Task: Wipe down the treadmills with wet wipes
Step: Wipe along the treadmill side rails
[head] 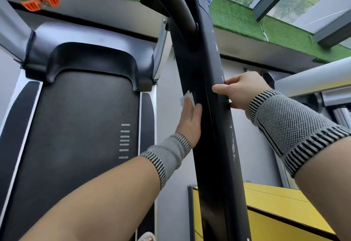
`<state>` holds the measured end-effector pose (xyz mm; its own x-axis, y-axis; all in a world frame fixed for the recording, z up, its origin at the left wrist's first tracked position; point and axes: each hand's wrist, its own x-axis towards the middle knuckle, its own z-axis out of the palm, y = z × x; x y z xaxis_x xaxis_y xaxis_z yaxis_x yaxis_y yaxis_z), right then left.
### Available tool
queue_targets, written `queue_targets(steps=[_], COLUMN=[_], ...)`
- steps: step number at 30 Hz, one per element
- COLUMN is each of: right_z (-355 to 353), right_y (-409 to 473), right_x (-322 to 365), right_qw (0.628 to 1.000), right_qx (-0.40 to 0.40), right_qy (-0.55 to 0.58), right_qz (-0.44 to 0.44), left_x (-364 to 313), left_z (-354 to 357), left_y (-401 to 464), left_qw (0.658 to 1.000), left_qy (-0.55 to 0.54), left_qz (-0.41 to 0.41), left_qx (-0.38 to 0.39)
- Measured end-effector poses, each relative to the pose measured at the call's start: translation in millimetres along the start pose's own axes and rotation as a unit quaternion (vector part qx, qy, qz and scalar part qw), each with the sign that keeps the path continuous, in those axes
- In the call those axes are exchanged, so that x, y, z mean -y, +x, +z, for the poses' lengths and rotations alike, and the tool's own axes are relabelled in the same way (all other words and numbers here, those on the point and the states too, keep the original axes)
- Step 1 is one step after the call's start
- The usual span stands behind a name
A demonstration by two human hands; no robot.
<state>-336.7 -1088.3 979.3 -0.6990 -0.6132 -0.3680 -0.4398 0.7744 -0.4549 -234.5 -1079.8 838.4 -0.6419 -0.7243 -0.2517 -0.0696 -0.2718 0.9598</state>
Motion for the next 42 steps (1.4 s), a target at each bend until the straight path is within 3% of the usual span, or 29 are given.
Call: queue_targets(steps=[2, 8, 14, 17, 21, 28, 36, 39, 42], right_z=[-1.3, -3.8, -3.9, -2.5, -2.8, -2.4, -2.4, -2.6, -1.7], right_y=[-1.5, -0.4, 5.5, 4.3, 4.1, 7.4, 3.2, 3.0, 2.0], right_x=[1.6, 19.2, 39.2, 37.7, 38.3, 37.8, 38.9, 40.3, 40.8], right_qw=[1.0, 1.0, 0.991, 0.991, 0.991, 0.991, 0.993, 0.994, 0.995], right_qx=[0.0, -0.005, -0.053, -0.057, -0.057, -0.044, -0.048, -0.048, -0.049], right_qy=[0.0, -0.018, -0.113, -0.113, -0.106, -0.116, -0.098, -0.091, -0.084], right_qz=[0.004, -0.002, -0.048, -0.05, -0.05, -0.039, -0.034, -0.03, -0.027], left_x=[-3.7, -58.8, -28.9, -38.0, -68.4, 13.1, -25.2, -6.1, 16.9], left_z=[5.8, -11.9, -11.1, -12.1, -23.7, -15.0, -32.0, -25.0, -11.8], left_y=[-10.5, 33.5, 37.4, 39.2, 69.1, 43.8, 77.2, 50.8, 8.3], left_qw=[1.0, 0.997, 0.997, 0.998, 0.997, 0.998, 1.0, 1.0, 0.999], left_qy=[-0.005, -0.024, -0.072, -0.022, -0.03, -0.047, 0.027, 0.009, -0.009], left_qz=[-0.01, 0.069, -0.005, 0.056, 0.072, -0.049, -0.013, 0.014, -0.022], left_qx=[0.004, -0.023, -0.019, -0.004, -0.024, 0.008, -0.007, 0.008, 0.031])
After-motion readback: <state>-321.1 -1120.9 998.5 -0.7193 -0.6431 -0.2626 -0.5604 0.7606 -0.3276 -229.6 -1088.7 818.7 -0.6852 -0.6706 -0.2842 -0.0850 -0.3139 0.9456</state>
